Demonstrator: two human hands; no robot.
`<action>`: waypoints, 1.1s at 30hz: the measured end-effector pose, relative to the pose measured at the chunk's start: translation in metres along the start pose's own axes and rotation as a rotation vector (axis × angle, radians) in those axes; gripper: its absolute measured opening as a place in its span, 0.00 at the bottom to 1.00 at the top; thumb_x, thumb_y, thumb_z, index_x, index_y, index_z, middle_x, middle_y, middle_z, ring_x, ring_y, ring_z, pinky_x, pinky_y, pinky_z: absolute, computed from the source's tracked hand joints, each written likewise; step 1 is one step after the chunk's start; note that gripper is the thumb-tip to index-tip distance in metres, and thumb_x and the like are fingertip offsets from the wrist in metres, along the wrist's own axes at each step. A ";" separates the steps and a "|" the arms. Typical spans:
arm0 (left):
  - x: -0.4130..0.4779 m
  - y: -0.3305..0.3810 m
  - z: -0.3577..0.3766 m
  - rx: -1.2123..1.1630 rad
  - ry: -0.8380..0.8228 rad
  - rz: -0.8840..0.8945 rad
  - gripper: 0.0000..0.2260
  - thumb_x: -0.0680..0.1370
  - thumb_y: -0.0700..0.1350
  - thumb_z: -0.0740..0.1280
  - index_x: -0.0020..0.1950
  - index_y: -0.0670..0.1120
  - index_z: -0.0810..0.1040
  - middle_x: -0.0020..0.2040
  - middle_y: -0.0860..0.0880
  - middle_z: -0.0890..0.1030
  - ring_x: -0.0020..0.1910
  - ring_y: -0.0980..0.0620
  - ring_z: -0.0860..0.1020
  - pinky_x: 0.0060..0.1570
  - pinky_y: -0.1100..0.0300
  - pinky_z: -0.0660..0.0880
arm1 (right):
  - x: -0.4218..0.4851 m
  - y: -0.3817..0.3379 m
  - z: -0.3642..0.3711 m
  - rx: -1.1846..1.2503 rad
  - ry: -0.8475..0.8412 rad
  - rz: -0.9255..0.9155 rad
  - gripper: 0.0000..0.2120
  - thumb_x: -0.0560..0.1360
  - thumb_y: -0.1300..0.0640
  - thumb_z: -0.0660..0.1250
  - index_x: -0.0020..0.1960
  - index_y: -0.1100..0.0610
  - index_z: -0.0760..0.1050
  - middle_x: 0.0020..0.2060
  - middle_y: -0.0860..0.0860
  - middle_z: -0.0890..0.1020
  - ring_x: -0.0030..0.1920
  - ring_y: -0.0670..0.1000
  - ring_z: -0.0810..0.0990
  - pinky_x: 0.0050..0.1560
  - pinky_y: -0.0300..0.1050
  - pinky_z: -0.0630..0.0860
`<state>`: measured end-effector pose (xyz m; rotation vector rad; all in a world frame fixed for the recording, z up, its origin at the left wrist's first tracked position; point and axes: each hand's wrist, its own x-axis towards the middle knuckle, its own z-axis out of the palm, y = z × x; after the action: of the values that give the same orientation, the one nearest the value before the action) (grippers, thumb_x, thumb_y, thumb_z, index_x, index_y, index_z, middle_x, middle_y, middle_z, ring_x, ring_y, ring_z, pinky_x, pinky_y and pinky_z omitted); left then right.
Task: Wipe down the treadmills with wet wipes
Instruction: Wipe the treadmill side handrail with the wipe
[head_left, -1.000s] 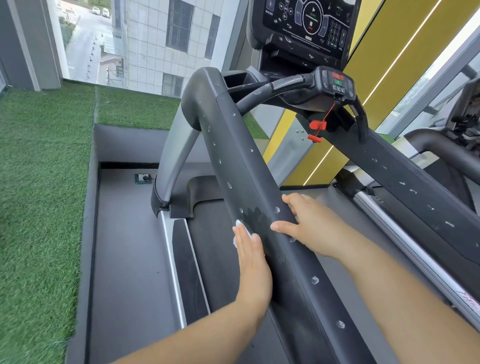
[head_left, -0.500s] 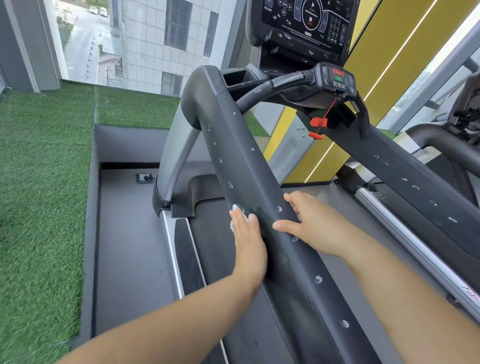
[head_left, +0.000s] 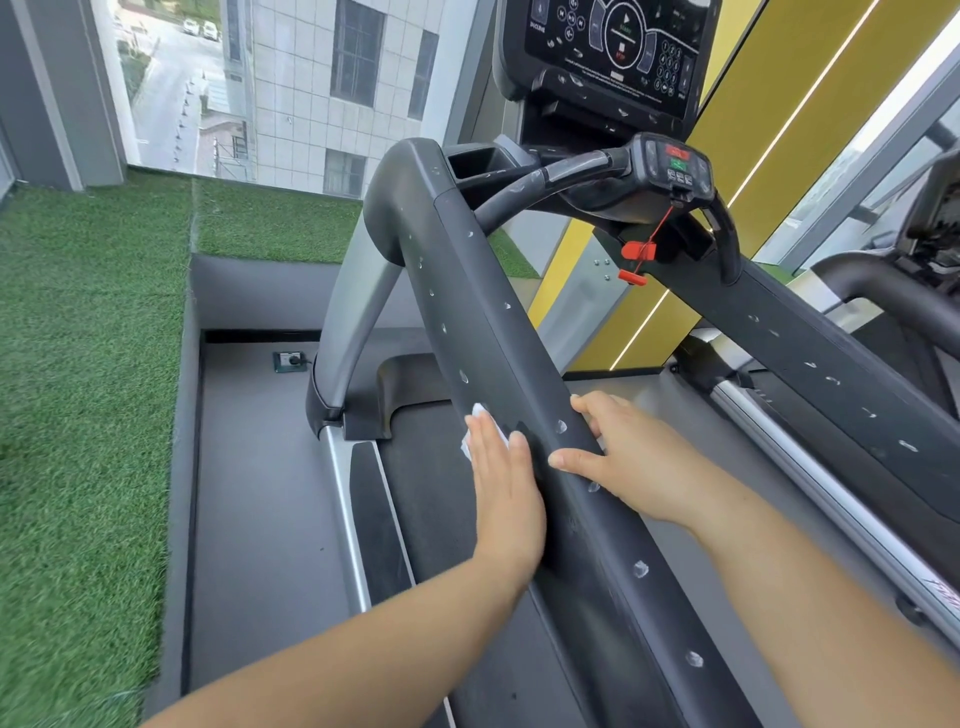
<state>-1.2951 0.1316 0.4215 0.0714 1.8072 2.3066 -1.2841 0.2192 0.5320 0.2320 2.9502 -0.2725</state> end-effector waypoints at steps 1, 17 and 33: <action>-0.009 -0.004 0.001 0.010 -0.021 0.027 0.23 0.83 0.53 0.45 0.75 0.59 0.37 0.69 0.72 0.37 0.71 0.69 0.35 0.66 0.69 0.39 | 0.000 0.000 0.000 0.002 -0.001 0.000 0.32 0.76 0.42 0.64 0.74 0.52 0.58 0.69 0.47 0.66 0.64 0.49 0.69 0.56 0.41 0.66; -0.010 -0.016 0.003 0.233 -0.076 0.271 0.21 0.83 0.49 0.46 0.71 0.58 0.36 0.71 0.67 0.34 0.66 0.73 0.29 0.68 0.71 0.34 | 0.002 0.000 -0.001 0.010 -0.002 0.003 0.31 0.76 0.42 0.64 0.74 0.52 0.59 0.69 0.47 0.66 0.64 0.48 0.70 0.53 0.38 0.64; -0.001 -0.003 0.005 0.271 -0.052 0.284 0.22 0.82 0.56 0.43 0.73 0.59 0.38 0.76 0.61 0.37 0.70 0.70 0.32 0.69 0.70 0.34 | 0.001 0.002 0.002 0.024 0.010 -0.004 0.31 0.75 0.41 0.64 0.73 0.51 0.59 0.67 0.46 0.67 0.61 0.47 0.71 0.52 0.40 0.66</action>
<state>-1.2926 0.1372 0.4197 0.4520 2.1937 2.1880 -1.2846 0.2214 0.5295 0.2309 2.9590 -0.3088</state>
